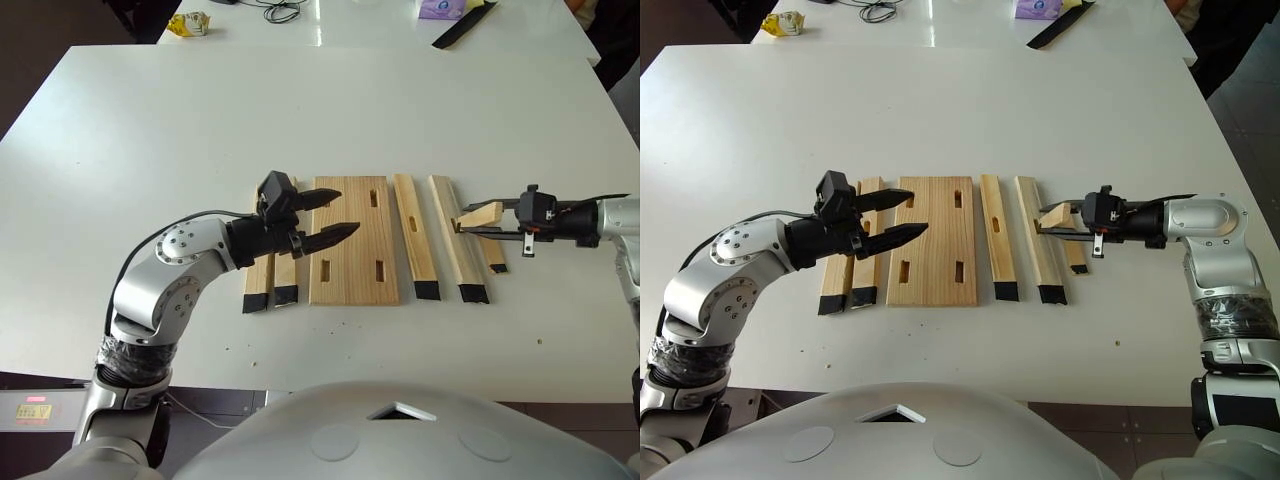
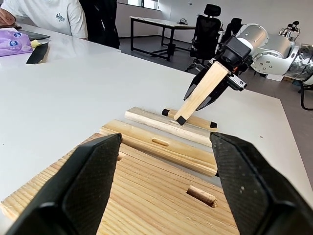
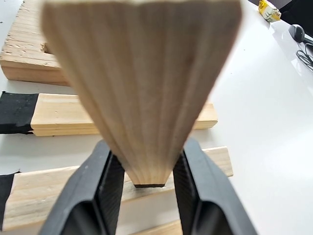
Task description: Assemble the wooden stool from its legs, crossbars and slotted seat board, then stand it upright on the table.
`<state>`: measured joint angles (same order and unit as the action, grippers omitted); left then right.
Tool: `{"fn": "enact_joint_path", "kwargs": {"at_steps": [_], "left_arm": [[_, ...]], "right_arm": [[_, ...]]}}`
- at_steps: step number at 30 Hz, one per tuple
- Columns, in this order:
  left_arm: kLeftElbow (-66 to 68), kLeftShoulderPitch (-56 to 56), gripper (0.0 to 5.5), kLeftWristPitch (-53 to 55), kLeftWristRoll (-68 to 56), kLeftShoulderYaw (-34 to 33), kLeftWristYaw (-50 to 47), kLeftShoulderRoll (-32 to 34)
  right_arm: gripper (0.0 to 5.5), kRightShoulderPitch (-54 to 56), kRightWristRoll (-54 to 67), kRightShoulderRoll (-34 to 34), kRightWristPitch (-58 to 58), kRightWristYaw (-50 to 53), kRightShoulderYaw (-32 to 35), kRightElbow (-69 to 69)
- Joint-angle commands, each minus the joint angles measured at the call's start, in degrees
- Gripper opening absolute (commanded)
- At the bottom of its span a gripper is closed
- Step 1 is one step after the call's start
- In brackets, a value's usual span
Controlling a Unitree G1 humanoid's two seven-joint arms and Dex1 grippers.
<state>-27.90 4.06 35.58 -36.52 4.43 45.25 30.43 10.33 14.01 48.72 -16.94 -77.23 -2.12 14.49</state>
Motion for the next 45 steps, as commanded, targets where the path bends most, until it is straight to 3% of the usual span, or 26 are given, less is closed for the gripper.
{"fn": "enact_joint_path", "kwargs": {"at_steps": [1,45], "left_arm": [[-0.06,1.11,3.32,0.78,-0.53,-0.25,0.45,0.90],[-1.13,1.12,3.32,1.79,-0.81,0.80,1.13,1.65]], "right_arm": [[1.31,-3.09,-0.38,0.09,1.31,-0.88,-1.39,-0.89],[1.31,-3.63,3.77,2.65,8.14,-4.83,-3.74,-9.13]]}}
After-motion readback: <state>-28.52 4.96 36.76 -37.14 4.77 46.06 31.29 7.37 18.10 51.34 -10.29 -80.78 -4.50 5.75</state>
